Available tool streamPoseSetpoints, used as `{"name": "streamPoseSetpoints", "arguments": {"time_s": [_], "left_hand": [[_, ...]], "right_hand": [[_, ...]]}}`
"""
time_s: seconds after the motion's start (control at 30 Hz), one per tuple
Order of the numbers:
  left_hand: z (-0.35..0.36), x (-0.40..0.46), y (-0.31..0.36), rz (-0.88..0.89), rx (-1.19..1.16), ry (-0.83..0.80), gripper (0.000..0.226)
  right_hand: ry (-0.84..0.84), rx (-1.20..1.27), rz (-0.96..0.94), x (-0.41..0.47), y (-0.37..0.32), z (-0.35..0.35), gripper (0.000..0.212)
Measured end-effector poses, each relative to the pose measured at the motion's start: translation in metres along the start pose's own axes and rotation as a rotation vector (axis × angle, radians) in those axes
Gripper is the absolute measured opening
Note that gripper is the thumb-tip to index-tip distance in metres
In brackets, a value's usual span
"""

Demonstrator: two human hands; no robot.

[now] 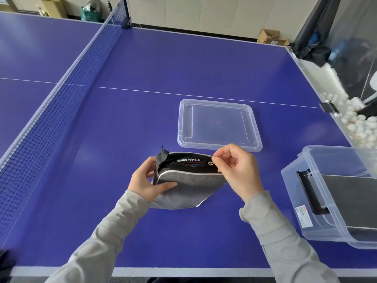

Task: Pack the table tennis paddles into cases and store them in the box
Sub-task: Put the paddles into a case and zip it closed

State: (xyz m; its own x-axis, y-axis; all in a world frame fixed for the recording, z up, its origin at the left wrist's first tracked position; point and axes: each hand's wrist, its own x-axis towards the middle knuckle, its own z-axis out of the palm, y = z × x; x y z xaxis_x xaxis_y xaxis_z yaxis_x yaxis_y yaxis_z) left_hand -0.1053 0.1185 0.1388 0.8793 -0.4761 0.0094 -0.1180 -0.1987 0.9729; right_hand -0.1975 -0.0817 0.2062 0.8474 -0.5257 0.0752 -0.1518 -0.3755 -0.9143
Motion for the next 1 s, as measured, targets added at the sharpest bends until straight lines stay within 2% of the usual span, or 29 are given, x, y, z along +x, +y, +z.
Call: {"name": "streamPoseSetpoints", "arguments": {"time_s": [0.17, 0.33, 0.5, 0.6, 0.73, 0.87, 1.0], "left_hand": [[-0.009, -0.008, 0.007, 0.028, -0.099, 0.036, 0.052], [-0.019, -0.012, 0.006, 0.016, -0.141, 0.077, 0.053], [-0.03, -0.015, 0.001, -0.026, -0.173, 0.1, 0.045], [-0.031, -0.016, 0.0, -0.044, -0.214, 0.099, 0.049], [-0.029, -0.016, 0.002, -0.049, -0.249, 0.104, 0.048], [-0.025, -0.015, 0.005, -0.076, -0.289, 0.112, 0.044], [-0.016, -0.015, 0.011, -0.102, -0.292, 0.094, 0.043]], "right_hand": [[-0.098, -0.099, -0.067, -0.005, -0.012, 0.01, 0.011], [-0.032, -0.199, -0.189, -0.005, -0.023, 0.028, 0.016], [-0.044, -0.185, -0.132, -0.006, -0.03, 0.042, 0.016], [-0.045, -0.189, -0.113, -0.007, -0.033, 0.046, 0.015], [0.026, -0.169, -0.04, -0.007, -0.036, 0.049, 0.014], [0.152, -0.17, -0.043, -0.012, -0.038, 0.066, 0.016], [0.134, -0.208, -0.113, -0.019, -0.047, 0.094, 0.016]]}}
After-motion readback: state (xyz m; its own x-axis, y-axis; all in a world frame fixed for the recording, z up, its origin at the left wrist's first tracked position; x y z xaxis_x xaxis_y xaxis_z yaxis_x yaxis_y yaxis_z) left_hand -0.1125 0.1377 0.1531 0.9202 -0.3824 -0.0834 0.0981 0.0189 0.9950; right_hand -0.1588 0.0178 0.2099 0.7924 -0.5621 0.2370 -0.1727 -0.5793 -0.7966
